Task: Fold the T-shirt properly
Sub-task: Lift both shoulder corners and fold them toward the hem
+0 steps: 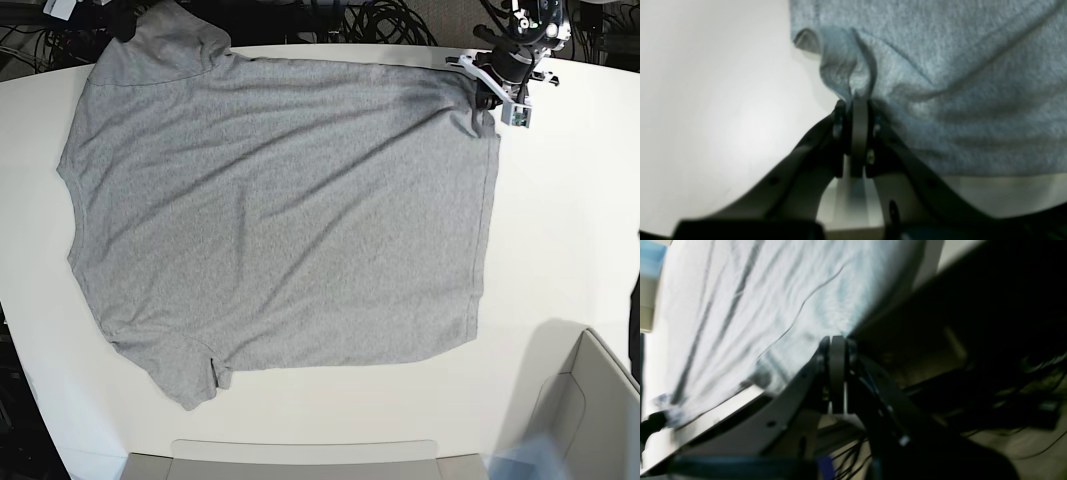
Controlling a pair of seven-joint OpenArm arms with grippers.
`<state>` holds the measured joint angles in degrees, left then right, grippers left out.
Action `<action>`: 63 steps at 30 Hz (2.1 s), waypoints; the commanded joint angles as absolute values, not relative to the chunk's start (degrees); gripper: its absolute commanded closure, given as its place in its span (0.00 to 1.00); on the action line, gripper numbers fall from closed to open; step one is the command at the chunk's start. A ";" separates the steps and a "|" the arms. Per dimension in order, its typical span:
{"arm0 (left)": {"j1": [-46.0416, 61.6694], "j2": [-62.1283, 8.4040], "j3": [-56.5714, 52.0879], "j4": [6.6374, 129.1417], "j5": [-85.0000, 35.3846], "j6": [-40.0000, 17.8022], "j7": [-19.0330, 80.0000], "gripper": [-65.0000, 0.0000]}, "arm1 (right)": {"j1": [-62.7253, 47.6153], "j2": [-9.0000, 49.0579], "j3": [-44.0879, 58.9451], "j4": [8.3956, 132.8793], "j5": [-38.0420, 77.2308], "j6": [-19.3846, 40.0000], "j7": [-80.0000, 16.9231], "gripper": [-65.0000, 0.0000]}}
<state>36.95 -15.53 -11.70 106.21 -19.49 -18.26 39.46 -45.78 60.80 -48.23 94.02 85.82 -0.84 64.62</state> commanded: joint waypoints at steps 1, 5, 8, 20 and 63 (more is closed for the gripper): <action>36.88 -15.87 -12.09 107.65 -19.74 -18.24 38.73 1.00 | -45.93 61.32 -48.22 94.90 85.00 -0.48 65.98 1.00; 36.70 -15.87 -12.18 107.65 -19.74 -18.24 38.81 1.00 | -45.85 61.58 -47.08 95.08 85.00 -0.57 65.98 1.00; 36.62 -15.87 -12.26 107.65 -19.74 -18.24 38.81 1.00 | -47.34 62.20 -44.00 95.43 85.00 -0.57 65.98 1.00; 27.74 -11.21 -21.67 109.76 -19.82 -18.51 47.87 1.00 | -51.82 72.75 -34.86 99.47 85.00 -6.99 65.27 1.00; 0.92 -9.19 -22.46 95.96 -19.38 -17.98 62.11 1.00 | 3.56 65.45 -34.77 78.64 85.00 -12.53 8.31 1.00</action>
<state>2.11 -8.43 -22.28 94.80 -19.55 -18.31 63.07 2.66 63.59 -35.53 78.46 85.17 -12.08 6.52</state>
